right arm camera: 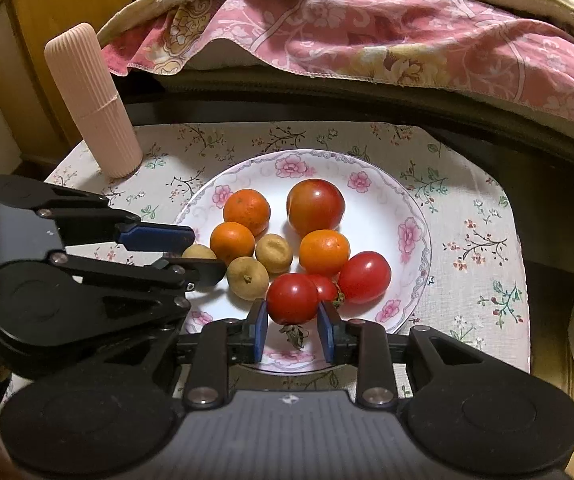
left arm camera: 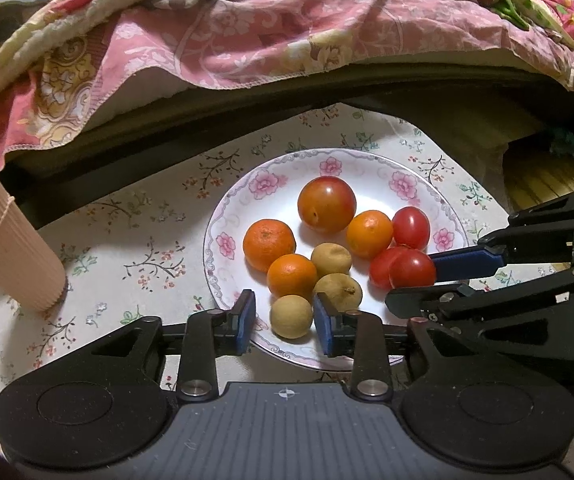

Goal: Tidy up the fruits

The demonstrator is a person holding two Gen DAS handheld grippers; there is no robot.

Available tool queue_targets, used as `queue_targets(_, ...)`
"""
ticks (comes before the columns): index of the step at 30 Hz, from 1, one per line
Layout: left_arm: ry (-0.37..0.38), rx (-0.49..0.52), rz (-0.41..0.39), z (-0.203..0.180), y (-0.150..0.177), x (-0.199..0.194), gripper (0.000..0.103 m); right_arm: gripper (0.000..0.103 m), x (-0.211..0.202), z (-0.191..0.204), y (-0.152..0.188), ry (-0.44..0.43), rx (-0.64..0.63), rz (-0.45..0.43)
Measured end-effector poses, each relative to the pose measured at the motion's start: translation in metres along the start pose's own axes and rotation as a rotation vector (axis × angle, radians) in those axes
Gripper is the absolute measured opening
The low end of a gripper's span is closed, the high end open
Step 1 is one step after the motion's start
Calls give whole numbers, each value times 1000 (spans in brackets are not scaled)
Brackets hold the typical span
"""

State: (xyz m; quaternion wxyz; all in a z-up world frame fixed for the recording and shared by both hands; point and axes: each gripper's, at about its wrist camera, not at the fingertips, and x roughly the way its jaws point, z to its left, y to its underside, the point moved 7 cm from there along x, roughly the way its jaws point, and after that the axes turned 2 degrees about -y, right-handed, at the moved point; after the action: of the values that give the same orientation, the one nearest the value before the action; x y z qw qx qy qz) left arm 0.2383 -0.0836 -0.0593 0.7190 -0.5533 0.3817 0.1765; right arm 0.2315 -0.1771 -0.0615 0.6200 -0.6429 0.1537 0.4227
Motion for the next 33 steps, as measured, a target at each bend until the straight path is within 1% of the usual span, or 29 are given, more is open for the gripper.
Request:
queue_targets(2,-6,4,-3,1,0,-3,49,31,-1,-2,0,2,10,-1)
queue_targets(4,-11,5,-4,2,0,-4,52,31,-1,-2,0,4,10,1)
queue_targets(9,-14,-2,-3,5,2,-8,56,32,-3,1,1,0,9,8)
queue_targets(12,-24,-8,-8,7,2,-13,62,33,-6,2,1,0,10,4)
queue_targets(14,-30,-9,-9,8,2,-16,70,33,-8,0,1,-1,19,2)
queue_targets(20,-50,-6,-14,8,5,-30,76,33,-25,-11,-2,7,87,-37)
queue_targets(25,-55,-11,-16,6,6,-40,76,33,-37,-21,-5,8,139,-68)
queue_targets(27,-57,-17,-17,6,6,-44,77,33,-40,-22,-4,14,150,-68)
queue_targets(33,-75,-47,-19,4,15,-55,86,33,-45,-16,6,14,149,-58)
